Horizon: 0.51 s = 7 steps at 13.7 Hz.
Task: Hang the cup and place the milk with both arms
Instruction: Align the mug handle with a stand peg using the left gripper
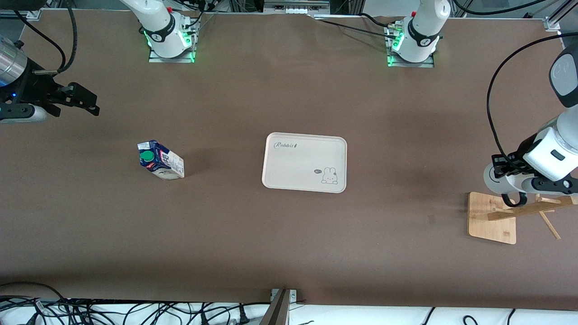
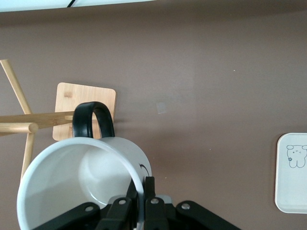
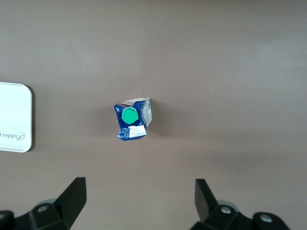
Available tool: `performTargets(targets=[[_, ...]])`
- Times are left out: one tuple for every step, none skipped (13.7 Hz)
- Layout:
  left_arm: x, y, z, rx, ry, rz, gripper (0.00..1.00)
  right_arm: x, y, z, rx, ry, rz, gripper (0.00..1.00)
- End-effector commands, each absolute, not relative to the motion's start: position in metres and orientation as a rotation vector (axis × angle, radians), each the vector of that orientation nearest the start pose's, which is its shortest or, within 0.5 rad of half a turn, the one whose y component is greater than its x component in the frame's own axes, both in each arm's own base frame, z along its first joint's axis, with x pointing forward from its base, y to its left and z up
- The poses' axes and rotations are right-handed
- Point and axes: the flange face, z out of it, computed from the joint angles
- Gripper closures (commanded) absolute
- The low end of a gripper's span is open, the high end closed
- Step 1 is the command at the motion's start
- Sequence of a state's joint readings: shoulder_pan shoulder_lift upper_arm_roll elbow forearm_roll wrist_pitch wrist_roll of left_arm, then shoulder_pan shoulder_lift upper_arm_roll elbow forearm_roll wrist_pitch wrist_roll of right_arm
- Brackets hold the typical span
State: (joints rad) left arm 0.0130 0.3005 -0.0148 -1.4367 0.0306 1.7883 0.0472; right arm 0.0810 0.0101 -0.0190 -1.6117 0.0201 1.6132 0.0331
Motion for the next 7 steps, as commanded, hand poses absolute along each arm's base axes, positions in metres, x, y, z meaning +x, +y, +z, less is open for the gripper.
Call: performTargets(targets=[[0.654, 0.006, 0.533, -3.141, 0.145, -0.09, 1.0, 0.556, 0.036, 0.605, -3.102, -0.045, 0.01, 0.0], [0.654, 0.01, 0.532, -3.14, 0.148, -0.087, 1.0, 0.557, 0.036, 0.606, -3.102, -0.042, 0.005, 0.0], [0.654, 0.015, 0.532, -3.139, 0.159, -0.09, 1.0, 0.557, 0.036, 0.606, -3.102, -0.042, 0.003, 0.0], [0.654, 0.02, 0.533, -3.128, 0.174, -0.095, 0.99, 0.556, 0.036, 0.605, -3.102, -0.045, 0.01, 0.0], [0.655, 0.02, 0.532, -3.123, 0.191, -0.097, 0.99, 0.557, 0.036, 0.606, -3.102, -0.045, 0.005, 0.0], [0.655, 0.022, 0.532, -3.122, 0.205, -0.097, 0.99, 0.557, 0.036, 0.606, -3.102, -0.045, 0.005, 0.0], [0.655, 0.031, 0.531, -3.127, 0.225, -0.096, 0.99, 0.557, 0.036, 0.606, -3.102, -0.045, 0.007, 0.0]])
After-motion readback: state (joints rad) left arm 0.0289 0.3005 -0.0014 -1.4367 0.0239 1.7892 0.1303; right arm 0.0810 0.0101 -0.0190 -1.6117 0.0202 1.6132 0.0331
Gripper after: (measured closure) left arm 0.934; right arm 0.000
